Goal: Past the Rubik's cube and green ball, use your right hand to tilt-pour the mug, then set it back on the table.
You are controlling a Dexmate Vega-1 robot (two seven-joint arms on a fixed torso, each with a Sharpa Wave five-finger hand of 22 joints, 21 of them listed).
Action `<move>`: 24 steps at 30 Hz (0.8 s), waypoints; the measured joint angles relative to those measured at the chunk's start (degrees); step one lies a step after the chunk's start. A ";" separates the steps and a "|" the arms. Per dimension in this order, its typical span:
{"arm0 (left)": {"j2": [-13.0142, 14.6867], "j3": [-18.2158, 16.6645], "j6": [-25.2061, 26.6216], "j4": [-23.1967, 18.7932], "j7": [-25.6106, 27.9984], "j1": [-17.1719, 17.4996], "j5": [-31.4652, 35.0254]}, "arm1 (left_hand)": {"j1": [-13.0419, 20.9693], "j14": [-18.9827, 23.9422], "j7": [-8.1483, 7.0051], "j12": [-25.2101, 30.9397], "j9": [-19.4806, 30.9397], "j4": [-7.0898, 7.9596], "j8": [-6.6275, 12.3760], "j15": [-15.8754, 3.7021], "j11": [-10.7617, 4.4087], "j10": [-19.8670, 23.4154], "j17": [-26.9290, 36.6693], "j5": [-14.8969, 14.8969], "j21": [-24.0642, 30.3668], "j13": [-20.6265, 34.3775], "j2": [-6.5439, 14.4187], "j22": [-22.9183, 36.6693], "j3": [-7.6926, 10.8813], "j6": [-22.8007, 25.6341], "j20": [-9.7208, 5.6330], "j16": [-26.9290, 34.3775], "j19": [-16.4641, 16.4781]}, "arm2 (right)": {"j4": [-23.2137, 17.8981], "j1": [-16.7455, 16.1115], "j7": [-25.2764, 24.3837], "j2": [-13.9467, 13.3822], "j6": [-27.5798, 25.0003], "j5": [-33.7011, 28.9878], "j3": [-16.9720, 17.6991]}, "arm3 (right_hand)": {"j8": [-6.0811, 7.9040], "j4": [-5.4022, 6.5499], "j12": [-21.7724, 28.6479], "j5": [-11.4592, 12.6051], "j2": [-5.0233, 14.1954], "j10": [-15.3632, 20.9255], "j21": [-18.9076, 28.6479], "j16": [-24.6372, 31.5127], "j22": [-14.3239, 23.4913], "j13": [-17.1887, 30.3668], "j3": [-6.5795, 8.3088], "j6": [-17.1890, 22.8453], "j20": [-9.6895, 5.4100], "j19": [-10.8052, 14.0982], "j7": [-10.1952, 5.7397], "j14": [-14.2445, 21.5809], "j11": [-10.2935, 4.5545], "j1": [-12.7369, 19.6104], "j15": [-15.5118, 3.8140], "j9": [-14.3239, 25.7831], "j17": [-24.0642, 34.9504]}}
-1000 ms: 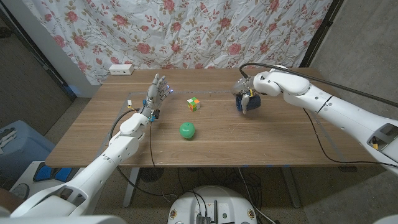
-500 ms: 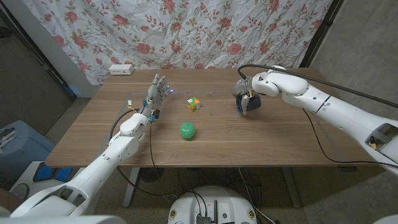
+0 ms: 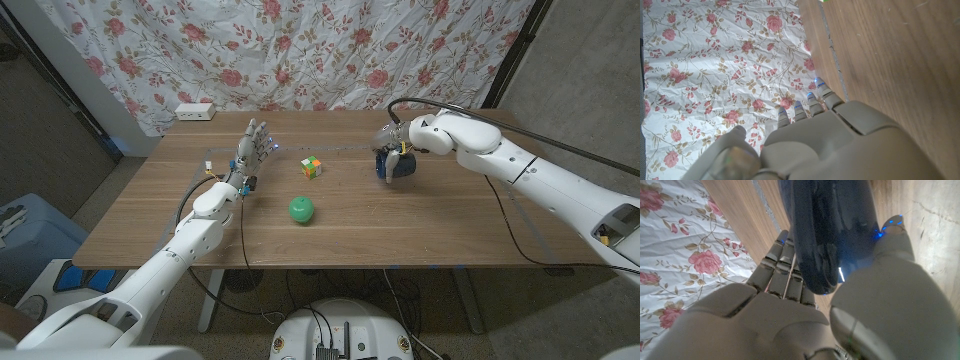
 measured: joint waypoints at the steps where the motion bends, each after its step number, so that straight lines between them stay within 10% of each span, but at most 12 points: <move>1: 0.00 0.00 0.00 0.00 0.00 0.00 0.00 | 0.00 0.00 0.00 0.00 0.00 0.00 0.00 0.00 0.00 0.00 0.00 0.00 0.00 0.00 0.00 0.00 0.00 0.00 0.00 0.00 0.00 | -0.15 -0.27 -0.29 -0.11 -0.26 0.60 0.31 | 0.00 0.00 0.00 0.00 0.00 0.00 0.00 0.00 0.00 0.01 0.00 0.00 0.00 0.00 0.00 0.00 0.00 0.00 0.00 -0.01 0.02; 24: 0.01 0.00 -0.02 0.00 0.00 0.01 0.00 | 0.00 0.00 0.00 0.00 0.00 0.00 0.00 0.00 0.00 0.00 0.00 0.00 0.00 0.00 0.00 0.00 0.00 0.00 0.00 0.00 0.00 | -2.98 -4.96 -6.38 -1.99 -6.56 13.31 6.17 | 0.30 0.08 -0.68 0.22 0.00 0.40 0.07 -0.43 0.00 0.09 -0.08 0.00 -0.10 0.09 0.00 0.39 -0.40 0.00 -0.39 -0.30 0.49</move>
